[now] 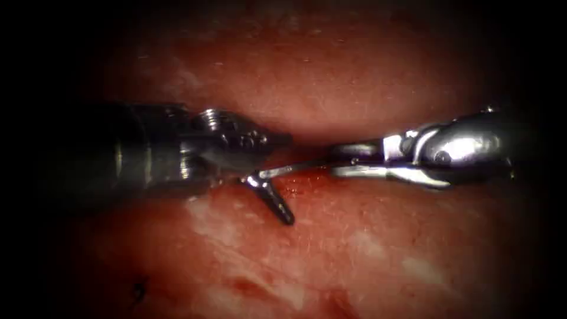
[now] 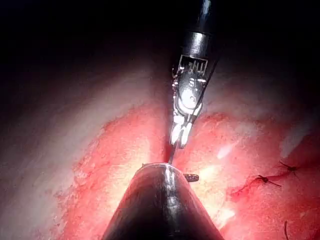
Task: Wound Closure
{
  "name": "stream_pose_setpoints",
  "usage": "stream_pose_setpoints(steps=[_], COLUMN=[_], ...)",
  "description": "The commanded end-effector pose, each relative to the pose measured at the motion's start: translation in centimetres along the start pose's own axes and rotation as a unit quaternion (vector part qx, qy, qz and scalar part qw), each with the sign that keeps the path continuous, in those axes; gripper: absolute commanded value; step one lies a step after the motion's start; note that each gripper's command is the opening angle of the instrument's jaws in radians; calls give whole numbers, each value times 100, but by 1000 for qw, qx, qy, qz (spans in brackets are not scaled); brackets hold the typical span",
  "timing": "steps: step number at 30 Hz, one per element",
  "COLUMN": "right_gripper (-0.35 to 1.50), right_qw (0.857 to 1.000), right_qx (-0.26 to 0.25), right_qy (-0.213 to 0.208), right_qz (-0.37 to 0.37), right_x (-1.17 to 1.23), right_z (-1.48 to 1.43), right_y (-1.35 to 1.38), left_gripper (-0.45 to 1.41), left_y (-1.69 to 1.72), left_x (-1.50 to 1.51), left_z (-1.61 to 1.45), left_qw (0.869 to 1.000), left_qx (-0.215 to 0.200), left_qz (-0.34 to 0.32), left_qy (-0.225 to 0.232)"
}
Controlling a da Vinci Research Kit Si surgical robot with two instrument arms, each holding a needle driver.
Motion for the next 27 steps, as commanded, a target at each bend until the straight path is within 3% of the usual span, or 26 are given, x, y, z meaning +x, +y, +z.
stream_pose_setpoints(steps=[1,14,19,21,24,27], right_gripper=[-35,-35,-35,-35,-35,-35], right_qw=[1000,995,992,991,990,989], right_qx=[5,21,26,29,35,39], right_qy=[0,3,8,8,5,4], right_qz=[-13,-99,-122,-129,-139,-146], right_x=[-2,9,16,17,17,16], right_z=[9,11,12,14,16,17], right_y=[-5,-11,-14,-15,-17,-20], left_gripper=[84,76,63,52,-6,-38], left_y=[-2,-17,-20,-20,-20,-18], left_x=[2,-2,-3,-4,-4,-5], left_z=[10,13,14,15,15,16], left_qw=[1000,999,998,998,996,995], left_qx=[-8,-48,-57,-64,-73,-80], left_qz=[0,-9,-13,-18,-52,-51], left_qy=[-3,-11,-16,-17,-21,-24])
